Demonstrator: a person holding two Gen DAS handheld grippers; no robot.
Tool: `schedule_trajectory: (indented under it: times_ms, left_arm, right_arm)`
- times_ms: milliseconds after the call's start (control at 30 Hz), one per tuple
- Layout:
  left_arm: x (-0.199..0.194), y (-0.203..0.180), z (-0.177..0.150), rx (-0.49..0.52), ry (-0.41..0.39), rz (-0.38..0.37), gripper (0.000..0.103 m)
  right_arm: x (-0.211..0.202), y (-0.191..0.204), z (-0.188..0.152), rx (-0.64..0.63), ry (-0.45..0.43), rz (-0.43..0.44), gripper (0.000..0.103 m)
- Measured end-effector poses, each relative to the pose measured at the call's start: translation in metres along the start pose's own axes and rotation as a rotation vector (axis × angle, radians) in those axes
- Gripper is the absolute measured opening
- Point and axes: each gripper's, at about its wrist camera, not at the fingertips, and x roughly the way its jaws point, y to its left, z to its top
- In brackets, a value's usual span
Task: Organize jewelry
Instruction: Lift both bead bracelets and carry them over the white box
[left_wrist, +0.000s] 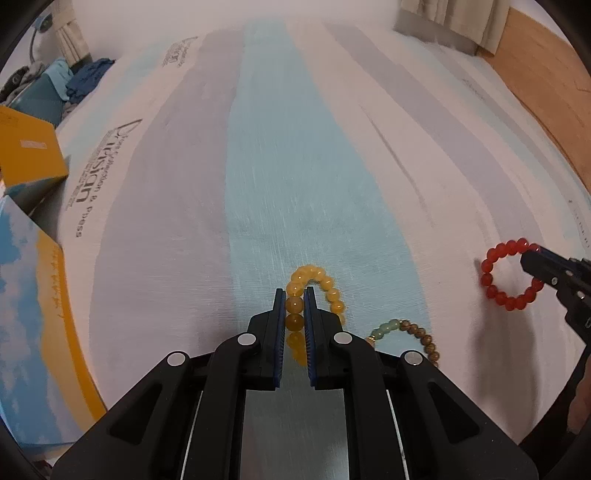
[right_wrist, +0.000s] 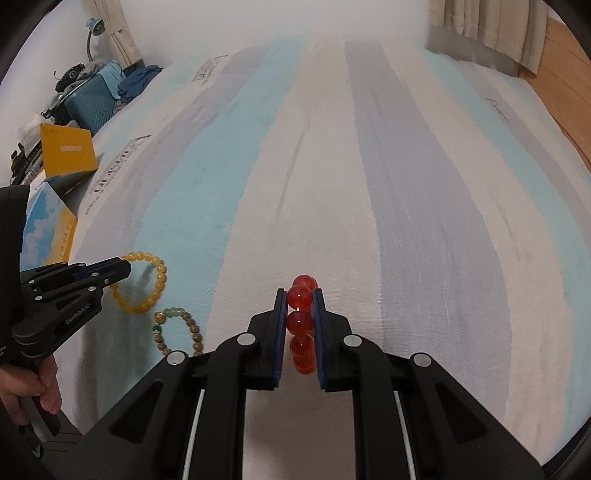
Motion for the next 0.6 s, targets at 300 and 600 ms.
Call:
schedule_trajectory:
  times_ms: [300, 600]
  left_arm:
    - [-0.027, 0.005, -0.007, -0.007, -0.022, -0.006, 0.008]
    - [-0.056, 0.014, -0.015, -0.026, -0.042, -0.005, 0.008]
  right_arm:
    - [-0.019, 0.013, 0.003, -0.005, -0.018, 0.006, 0.012]
    - [-0.032, 0.031, 0.003, -0.009, -0.027, -0.015, 0.012]
